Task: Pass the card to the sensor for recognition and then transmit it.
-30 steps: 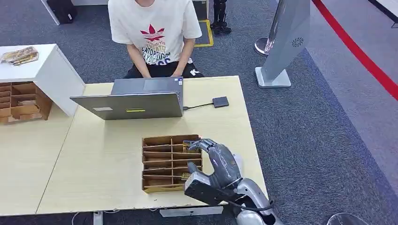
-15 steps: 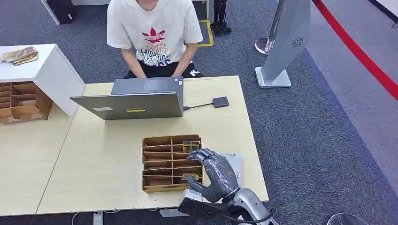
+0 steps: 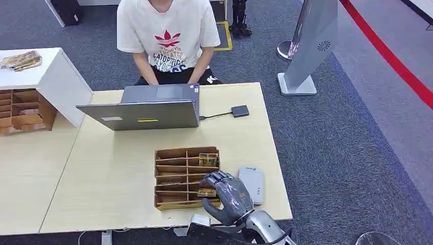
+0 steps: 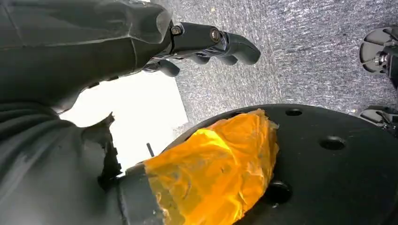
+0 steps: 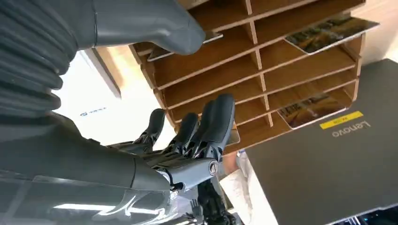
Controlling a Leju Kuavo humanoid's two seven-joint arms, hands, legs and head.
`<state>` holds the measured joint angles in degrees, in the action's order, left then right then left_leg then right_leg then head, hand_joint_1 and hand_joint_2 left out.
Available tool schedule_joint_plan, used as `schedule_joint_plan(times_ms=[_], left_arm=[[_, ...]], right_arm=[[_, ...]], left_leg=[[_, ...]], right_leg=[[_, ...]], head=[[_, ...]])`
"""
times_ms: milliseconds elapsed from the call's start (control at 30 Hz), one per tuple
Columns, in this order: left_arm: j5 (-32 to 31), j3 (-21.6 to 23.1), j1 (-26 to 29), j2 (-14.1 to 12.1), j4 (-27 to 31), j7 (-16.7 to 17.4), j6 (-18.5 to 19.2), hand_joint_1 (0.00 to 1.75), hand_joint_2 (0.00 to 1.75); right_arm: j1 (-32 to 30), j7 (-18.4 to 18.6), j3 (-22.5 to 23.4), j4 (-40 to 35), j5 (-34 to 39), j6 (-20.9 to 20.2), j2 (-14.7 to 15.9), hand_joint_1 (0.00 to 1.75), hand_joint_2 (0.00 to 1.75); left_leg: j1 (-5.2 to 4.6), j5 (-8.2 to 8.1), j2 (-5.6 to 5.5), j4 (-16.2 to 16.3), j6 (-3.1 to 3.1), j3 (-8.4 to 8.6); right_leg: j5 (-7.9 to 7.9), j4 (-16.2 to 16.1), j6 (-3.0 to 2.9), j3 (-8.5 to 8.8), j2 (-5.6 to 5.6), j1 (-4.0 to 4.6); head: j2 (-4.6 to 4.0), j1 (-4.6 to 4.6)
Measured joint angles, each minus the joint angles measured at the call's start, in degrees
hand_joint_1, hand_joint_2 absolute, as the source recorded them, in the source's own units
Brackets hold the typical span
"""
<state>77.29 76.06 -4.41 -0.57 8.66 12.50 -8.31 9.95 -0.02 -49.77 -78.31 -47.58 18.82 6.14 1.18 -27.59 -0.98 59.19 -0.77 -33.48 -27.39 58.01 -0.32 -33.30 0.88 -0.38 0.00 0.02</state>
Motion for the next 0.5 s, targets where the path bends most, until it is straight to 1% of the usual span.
schedule_joint_plan(times_ms=[33,100,200,367,500], left_arm=[[0.0,0.0,0.0,0.0,0.0,0.0,0.0,0.0,0.0],[0.0,0.0,0.0,0.0,0.0,0.0,0.0,0.0,0.0],[0.0,0.0,0.0,0.0,0.0,0.0,0.0,0.0,0.0],[0.1,0.0,0.0,0.0,0.0,0.0,0.0,0.0,0.0],[0.4,0.0,0.0,0.0,0.0,0.0,0.0,0.0,0.0]], right_arm=[[0.0,0.0,0.0,0.1,0.0,0.0,0.0,0.75,1.75],[0.1,0.0,0.0,0.5,0.0,0.0,0.0,0.8,1.75],[0.1,0.2,0.0,0.7,-0.3,0.0,-0.1,0.82,1.75],[0.4,0.6,-0.1,1.2,-0.8,0.3,-0.3,0.79,1.75],[0.5,0.6,-0.1,1.2,-1.0,0.3,-0.3,0.8,1.75]], left_leg=[[0.0,0.0,0.0,0.0,0.0,0.0],[0.0,0.0,0.0,0.0,0.0,0.0],[0.0,0.0,0.0,0.0,0.0,0.0],[0.0,0.0,0.0,0.0,0.0,0.0],[0.0,0.0,0.0,0.0,0.0,0.0]], right_leg=[[0.0,0.0,0.0,0.0,0.0,0.0],[0.0,0.0,0.0,0.0,0.0,0.0],[0.0,0.0,0.0,0.0,0.0,0.0],[0.0,0.0,0.0,0.0,0.0,0.0],[0.0,0.0,0.0,0.0,0.0,0.0]], head=[[0.0,0.0],[0.0,0.0],[0.0,0.0],[0.0,0.0],[0.0,0.0]])
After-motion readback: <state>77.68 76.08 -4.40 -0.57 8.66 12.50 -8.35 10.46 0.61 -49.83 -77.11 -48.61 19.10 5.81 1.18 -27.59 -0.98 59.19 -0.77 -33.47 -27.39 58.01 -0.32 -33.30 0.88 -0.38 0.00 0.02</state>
